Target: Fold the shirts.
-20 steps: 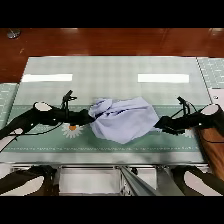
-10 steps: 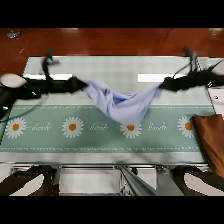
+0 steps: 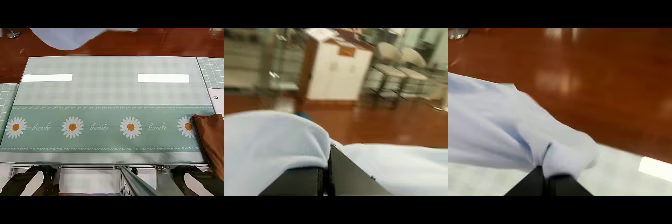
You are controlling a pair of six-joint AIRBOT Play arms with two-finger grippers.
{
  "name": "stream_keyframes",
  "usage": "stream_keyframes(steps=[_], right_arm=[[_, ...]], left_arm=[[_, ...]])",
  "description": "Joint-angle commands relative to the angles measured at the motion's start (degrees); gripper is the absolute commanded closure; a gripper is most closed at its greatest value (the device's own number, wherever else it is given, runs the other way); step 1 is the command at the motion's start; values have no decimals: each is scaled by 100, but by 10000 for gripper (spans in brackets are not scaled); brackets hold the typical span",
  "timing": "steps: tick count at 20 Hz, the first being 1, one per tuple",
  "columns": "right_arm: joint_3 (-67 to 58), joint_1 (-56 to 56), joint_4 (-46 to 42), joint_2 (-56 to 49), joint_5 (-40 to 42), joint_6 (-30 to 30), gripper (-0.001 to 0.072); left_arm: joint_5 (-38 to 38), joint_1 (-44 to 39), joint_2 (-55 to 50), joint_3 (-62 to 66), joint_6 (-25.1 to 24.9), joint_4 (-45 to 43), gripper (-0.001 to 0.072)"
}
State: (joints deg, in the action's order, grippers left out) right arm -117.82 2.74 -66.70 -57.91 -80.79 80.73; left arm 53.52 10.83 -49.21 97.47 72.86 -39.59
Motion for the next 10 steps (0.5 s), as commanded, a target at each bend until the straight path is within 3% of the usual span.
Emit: stream_keyframes(steps=[1,4,7,10], right_arm=[[-205,-7,-520,916,-710,55,692],[719,-4,-610,1801,-977,199,692],[2516,-4,-568,2583,-1239,435,692],[4728,-4,-590,3106,-1029,590,692]], left_arm=[[323,367,756,476,249,-1139,685],[1252,391,1237,457,385,-1744,685],[2424,387,1320,44,592,-1775,685],[2455,382,1255,-1360,592,-1718,684]])
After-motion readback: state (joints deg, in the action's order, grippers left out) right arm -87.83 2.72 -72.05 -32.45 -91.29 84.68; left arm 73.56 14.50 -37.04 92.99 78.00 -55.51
